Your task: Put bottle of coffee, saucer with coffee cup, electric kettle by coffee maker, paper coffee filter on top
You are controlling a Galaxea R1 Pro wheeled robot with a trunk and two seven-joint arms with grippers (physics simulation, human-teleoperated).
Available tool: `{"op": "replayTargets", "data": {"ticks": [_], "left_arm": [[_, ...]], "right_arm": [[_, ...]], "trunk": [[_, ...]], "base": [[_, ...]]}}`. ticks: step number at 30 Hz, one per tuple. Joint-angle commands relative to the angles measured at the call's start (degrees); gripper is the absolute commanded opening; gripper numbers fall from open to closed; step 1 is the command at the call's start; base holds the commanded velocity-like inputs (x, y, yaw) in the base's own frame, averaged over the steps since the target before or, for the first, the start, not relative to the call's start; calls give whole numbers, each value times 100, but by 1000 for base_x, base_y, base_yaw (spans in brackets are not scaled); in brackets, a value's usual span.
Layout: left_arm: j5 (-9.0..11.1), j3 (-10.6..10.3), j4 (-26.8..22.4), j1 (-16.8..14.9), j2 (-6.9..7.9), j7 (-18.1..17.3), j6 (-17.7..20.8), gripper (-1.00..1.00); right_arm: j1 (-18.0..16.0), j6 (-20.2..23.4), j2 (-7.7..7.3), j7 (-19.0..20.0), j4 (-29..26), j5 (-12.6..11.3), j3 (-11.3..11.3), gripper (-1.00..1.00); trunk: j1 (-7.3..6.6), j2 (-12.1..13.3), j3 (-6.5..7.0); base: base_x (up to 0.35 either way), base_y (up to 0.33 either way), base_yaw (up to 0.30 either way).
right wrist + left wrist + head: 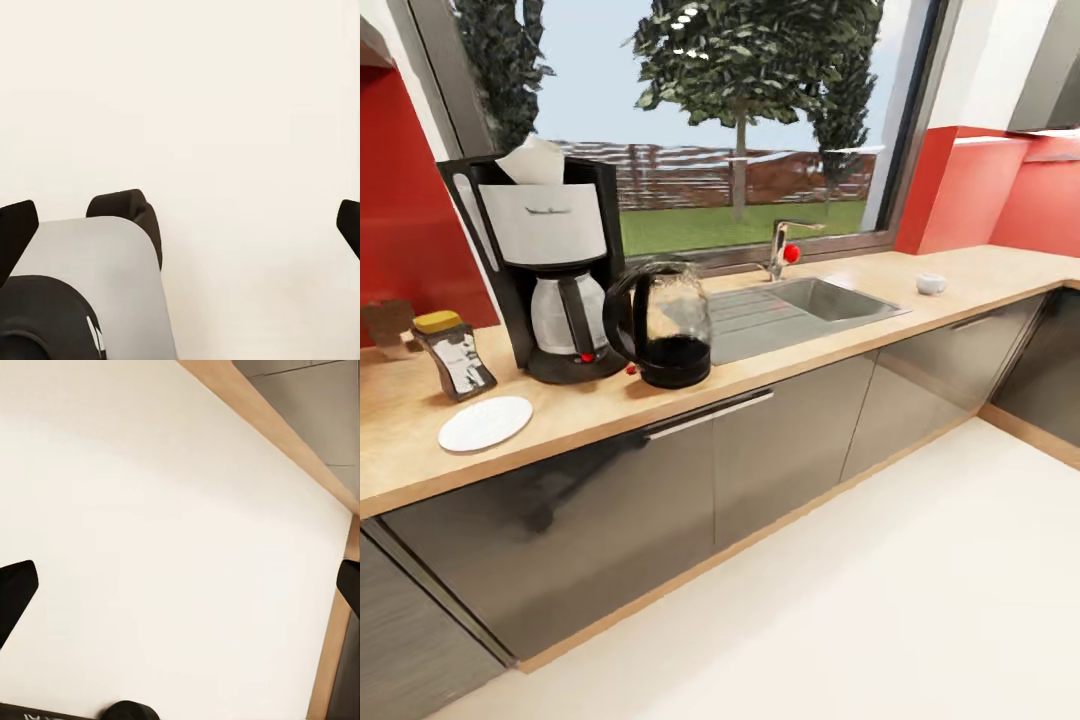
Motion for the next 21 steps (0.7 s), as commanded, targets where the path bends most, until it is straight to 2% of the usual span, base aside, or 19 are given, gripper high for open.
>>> {"op": "replayTargets", "data": {"ticks": [1, 8, 21], "left_arm": [[60, -37, -1, -1, 4, -19, 40, 100], [60, -39, -1, -1, -1, -19, 38, 100], [60, -39, -1, -1, -5, -19, 40, 100]], "right_arm": [[-6, -4, 2, 57, 10, -19, -47, 100], [-6, -9, 2, 51, 10, -19, -47, 100], [-6, -11, 2, 49, 10, -19, -47, 100]], "trunk": [[1, -2, -5], [1, -2, -5], [1, -2, -5]], "base": [[214, -237, -254], [214, -239, -187], [213, -242, -14]]}}
